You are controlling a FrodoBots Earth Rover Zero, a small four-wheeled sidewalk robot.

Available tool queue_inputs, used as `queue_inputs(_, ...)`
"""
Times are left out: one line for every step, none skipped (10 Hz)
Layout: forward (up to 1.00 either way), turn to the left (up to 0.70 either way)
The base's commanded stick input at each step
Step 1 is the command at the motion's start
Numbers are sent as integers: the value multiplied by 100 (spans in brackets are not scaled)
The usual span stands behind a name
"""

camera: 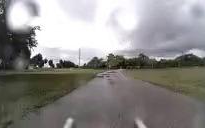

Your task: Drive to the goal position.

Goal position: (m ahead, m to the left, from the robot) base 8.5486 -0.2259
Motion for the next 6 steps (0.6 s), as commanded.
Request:
queue_inputs(100, 0)
queue_inputs(100, 0)
queue_inputs(100, 0)
queue_inputs(100, 0)
queue_inputs(100, 0)
queue_inputs(100, 0)
